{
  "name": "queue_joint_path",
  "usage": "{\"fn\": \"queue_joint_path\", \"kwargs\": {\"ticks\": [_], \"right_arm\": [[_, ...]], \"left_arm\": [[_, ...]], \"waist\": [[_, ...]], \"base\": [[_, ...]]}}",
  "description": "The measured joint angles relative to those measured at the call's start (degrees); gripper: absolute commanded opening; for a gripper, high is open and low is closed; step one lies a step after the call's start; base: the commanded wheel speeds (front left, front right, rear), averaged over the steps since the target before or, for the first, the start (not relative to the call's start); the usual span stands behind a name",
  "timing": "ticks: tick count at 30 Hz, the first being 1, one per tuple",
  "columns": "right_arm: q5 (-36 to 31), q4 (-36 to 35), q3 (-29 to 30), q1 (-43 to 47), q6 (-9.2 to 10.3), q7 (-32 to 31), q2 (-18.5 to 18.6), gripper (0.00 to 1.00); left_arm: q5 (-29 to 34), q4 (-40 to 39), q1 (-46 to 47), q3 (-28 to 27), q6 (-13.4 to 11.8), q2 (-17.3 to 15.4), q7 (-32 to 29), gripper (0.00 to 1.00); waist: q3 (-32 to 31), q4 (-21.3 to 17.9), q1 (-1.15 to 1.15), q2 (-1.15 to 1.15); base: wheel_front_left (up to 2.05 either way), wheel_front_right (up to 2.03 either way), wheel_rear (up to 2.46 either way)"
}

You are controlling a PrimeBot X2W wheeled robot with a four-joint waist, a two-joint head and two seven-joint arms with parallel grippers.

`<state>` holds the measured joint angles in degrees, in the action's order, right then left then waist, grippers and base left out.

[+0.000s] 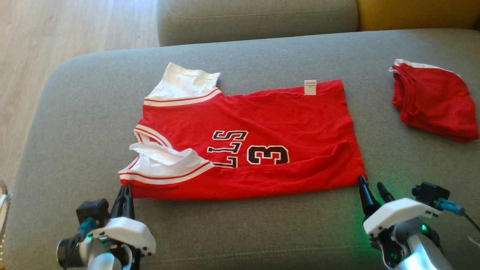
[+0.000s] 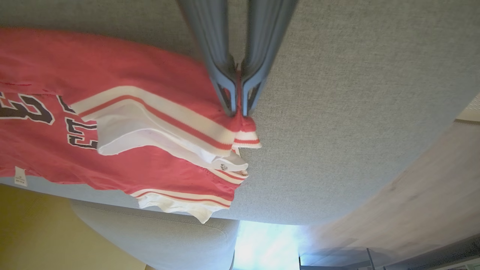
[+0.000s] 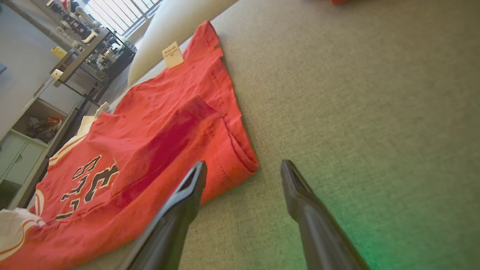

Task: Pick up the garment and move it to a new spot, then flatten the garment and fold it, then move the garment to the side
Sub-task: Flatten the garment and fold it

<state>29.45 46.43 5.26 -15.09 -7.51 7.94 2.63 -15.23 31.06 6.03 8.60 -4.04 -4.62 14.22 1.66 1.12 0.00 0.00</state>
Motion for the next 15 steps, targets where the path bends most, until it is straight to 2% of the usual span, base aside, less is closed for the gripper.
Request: {"fn": "queue_joint_path", "kwargs": {"ticks": [8,15], "right_arm": [[9.03,14.78,-5.28,-9.28,0.0,4.04,0.12,1.0],[15.63,19.59,-11.93,-12.89,0.0,5.94,0.45,1.0]], "left_arm": [[0.6,-0.96,-0.05,1.2,0.01,0.0,0.0,0.0],[0.6,-0.98,-0.05,1.51,0.02,-0.02,0.0,0.0]], "waist": [[0.73,0.75,0.0,0.0],[0.78,0.92,0.0,0.0]], "base": [[0.0,0.0,0.0],[0.0,0.0,0.0]]}}
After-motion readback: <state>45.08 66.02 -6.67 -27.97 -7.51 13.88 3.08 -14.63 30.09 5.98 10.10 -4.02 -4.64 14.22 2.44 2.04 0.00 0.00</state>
